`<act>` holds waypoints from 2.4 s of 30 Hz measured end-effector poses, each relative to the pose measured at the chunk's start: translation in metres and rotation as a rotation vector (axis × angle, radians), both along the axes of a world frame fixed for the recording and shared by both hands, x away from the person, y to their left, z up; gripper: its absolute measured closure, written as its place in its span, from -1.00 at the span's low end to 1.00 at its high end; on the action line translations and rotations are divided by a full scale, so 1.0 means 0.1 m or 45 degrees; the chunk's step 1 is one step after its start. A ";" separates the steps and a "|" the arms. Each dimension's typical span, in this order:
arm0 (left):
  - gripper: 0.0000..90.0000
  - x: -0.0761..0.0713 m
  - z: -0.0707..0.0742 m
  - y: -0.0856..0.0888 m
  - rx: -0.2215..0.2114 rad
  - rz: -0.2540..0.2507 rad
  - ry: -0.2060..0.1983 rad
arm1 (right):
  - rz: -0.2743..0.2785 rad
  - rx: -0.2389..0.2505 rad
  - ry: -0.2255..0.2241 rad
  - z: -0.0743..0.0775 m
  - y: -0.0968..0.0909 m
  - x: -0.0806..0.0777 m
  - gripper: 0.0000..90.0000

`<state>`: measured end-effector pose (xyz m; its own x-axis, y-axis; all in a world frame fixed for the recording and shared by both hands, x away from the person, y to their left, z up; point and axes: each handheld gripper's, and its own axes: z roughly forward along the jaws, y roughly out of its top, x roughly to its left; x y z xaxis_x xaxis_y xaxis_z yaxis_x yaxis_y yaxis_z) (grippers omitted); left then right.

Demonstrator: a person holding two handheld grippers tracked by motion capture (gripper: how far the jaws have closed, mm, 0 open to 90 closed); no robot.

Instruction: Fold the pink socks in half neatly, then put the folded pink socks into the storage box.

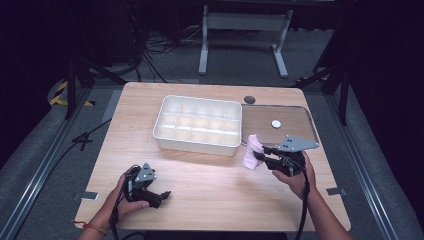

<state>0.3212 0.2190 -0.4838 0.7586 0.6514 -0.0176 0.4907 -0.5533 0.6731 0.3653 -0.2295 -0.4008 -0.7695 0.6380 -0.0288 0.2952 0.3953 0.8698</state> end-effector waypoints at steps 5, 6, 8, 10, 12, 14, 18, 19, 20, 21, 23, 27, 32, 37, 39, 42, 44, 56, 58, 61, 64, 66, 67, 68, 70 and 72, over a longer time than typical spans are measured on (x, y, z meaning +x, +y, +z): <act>-0.89 0.00 0.00 0.00 0.002 0.000 0.000 | 0.000 -0.006 -0.015 0.03 0.02 0.01 0.58; -0.90 0.00 0.00 0.00 0.002 0.000 0.000 | 0.000 -0.006 -0.015 0.03 0.02 0.01 0.58; -0.90 0.00 0.00 0.00 0.005 -0.001 0.000 | 0.001 -0.002 -0.024 0.06 0.02 0.00 0.58; -0.91 0.01 0.01 0.00 0.019 -0.006 -0.008 | 0.000 -0.012 -0.031 0.07 0.02 0.02 0.58; -0.91 0.01 0.01 0.00 0.019 -0.007 -0.007 | -0.005 -0.012 -0.031 0.07 0.02 0.03 0.58; -0.91 0.01 0.01 0.00 0.021 -0.007 -0.009 | -0.009 -0.017 -0.037 0.08 0.02 0.05 0.58; -0.91 0.01 0.01 0.00 0.021 -0.007 -0.009 | -0.021 -0.017 -0.055 0.14 0.01 0.10 0.58; -0.91 0.01 0.01 0.00 0.021 -0.007 -0.009 | -0.021 -0.017 -0.055 0.14 0.01 0.10 0.58; -0.91 0.01 0.01 0.00 0.020 -0.008 -0.008 | -0.022 -0.018 -0.062 0.15 0.01 0.11 0.58; -0.91 0.01 0.01 0.00 0.022 -0.008 -0.011 | -0.024 -0.016 -0.065 0.17 0.01 0.12 0.58; -0.91 0.01 0.01 0.00 0.022 -0.007 -0.009 | -0.024 -0.029 -0.077 0.20 0.02 0.16 0.58; -0.91 0.01 0.01 0.00 0.022 -0.007 -0.010 | -0.010 -0.033 -0.072 0.26 0.04 0.22 0.58; -0.91 0.01 0.01 0.00 0.020 -0.008 -0.008 | -0.007 -0.057 -0.076 0.29 0.11 0.34 0.58; -0.91 0.01 0.01 0.00 0.021 -0.007 -0.007 | -0.009 -0.090 -0.075 0.32 0.21 0.48 0.58; -0.91 0.01 0.01 0.00 0.023 -0.007 -0.010 | -0.001 -0.099 -0.078 0.35 0.25 0.52 0.58; -0.91 0.01 0.01 0.00 0.023 -0.006 -0.009 | -0.002 -0.102 -0.082 0.38 0.30 0.57 0.58; -0.91 0.01 0.01 0.00 0.022 -0.007 -0.009 | -0.001 -0.099 -0.086 0.38 0.31 0.59 0.58; -0.91 0.01 0.01 0.00 0.022 -0.007 -0.009 | 0.033 -0.185 -0.072 0.32 0.58 0.78 0.58; -0.91 0.01 0.01 0.00 0.020 -0.008 -0.007 | 0.036 -0.200 -0.061 0.28 0.62 0.81 0.58; -0.91 0.01 0.01 0.00 0.021 -0.007 -0.009 | 0.038 -0.229 -0.043 0.23 0.67 0.85 0.58; -0.92 0.01 0.01 0.00 0.021 -0.007 -0.011 | 0.041 -0.265 -0.045 0.20 0.70 0.87 0.58; -0.92 0.01 0.01 0.00 0.021 -0.008 -0.008 | 0.052 -0.278 -0.031 0.17 0.71 0.89 0.58; -0.92 0.01 0.01 0.00 0.020 -0.008 -0.008 | 0.054 -0.280 -0.023 0.15 0.72 0.90 0.57; -0.92 0.01 0.01 0.00 0.020 -0.008 -0.008 | 0.053 -0.289 -0.021 0.14 0.72 0.91 0.57; -0.92 0.01 0.01 0.00 0.020 -0.007 -0.007 | 0.058 -0.297 -0.017 0.12 0.74 0.92 0.57; -0.92 0.01 0.01 0.00 0.021 -0.006 -0.010 | 0.071 -0.325 -0.028 0.11 0.77 0.92 0.57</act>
<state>0.3225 0.2193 -0.4833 0.7618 0.6478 -0.0009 0.4829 -0.5669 0.6674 0.4576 -0.1526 -0.3894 -0.8005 0.5648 -0.2005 0.2493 0.6181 0.7455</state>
